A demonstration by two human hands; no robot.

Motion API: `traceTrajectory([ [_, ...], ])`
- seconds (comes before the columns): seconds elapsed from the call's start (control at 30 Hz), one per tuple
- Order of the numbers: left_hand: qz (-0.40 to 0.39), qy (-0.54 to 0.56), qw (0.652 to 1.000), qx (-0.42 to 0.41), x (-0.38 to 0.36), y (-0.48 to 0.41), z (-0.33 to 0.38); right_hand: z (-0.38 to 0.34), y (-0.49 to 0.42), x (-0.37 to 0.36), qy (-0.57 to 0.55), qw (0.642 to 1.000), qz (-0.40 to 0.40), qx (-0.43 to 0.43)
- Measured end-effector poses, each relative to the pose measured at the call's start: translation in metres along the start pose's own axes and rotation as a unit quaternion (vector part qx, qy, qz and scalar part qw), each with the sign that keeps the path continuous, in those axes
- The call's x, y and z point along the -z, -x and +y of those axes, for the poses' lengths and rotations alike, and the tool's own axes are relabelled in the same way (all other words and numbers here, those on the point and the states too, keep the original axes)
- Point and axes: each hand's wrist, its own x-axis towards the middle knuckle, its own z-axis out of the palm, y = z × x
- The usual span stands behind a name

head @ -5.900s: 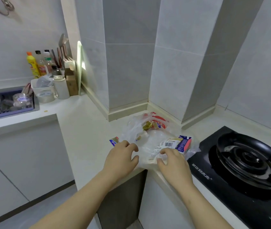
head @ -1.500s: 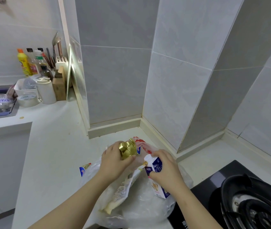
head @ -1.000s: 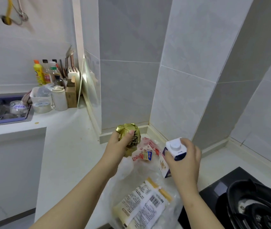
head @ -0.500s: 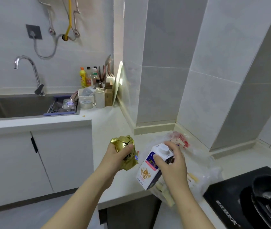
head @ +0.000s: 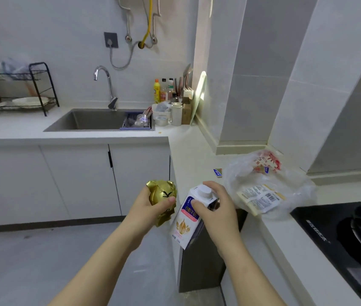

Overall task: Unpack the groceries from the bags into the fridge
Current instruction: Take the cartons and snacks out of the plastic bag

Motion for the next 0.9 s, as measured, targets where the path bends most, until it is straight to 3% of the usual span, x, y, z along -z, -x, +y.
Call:
traceTrajectory([
  [0.47,0.143,0.048,0.988,-0.019,0.027,0.232,-0.046,-0.036,0.188,-0.014,0.016,0.983,-0.179,0.044],
  [0.9,0.300,0.031,0.947,-0.109,0.162,0.410,-0.039,-0.111,0.322,-0.148,-0.002,0.932,-0.342,0.118],
])
